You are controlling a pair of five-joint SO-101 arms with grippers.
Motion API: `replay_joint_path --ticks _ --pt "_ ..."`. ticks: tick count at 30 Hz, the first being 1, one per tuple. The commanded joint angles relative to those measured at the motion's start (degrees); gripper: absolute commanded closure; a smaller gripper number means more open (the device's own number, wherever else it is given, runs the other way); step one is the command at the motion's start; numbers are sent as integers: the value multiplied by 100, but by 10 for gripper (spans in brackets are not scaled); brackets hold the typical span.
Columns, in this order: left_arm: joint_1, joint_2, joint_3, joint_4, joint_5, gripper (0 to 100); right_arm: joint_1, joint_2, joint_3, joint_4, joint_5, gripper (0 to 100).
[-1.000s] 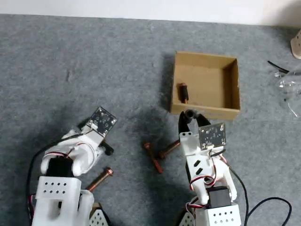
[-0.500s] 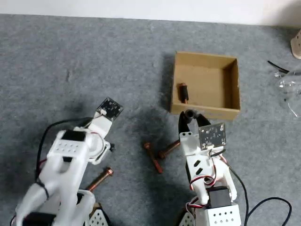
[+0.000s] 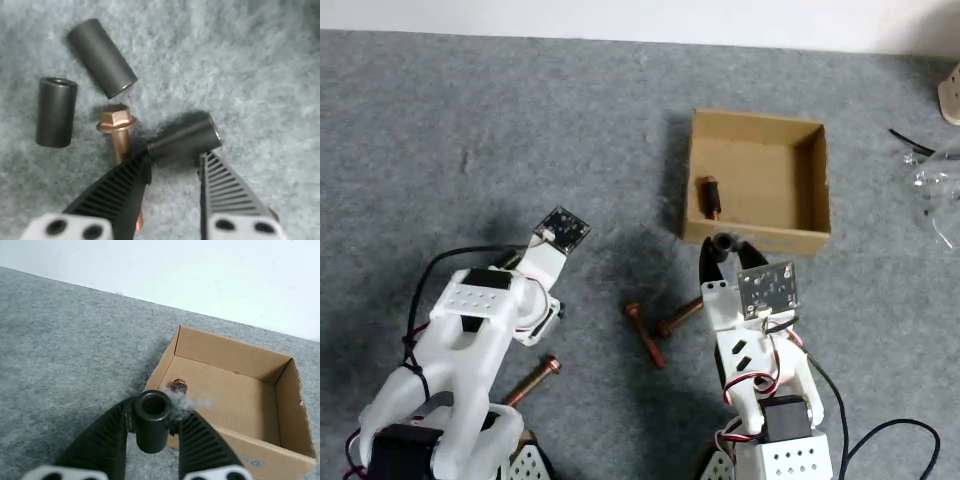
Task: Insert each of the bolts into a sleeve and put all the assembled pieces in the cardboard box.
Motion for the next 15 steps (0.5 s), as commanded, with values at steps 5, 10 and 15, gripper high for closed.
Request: replay_joint_path --ticks 5,10,15 --pt "-207 -875 -224 132 44 835 75 -48 585 -13 88 994" --pt "-699 -2053 -163 519 202 835 75 -48 585 -13 88 994" --pt "-716 -2018 321 484 202 835 75 -48 585 -13 88 994"
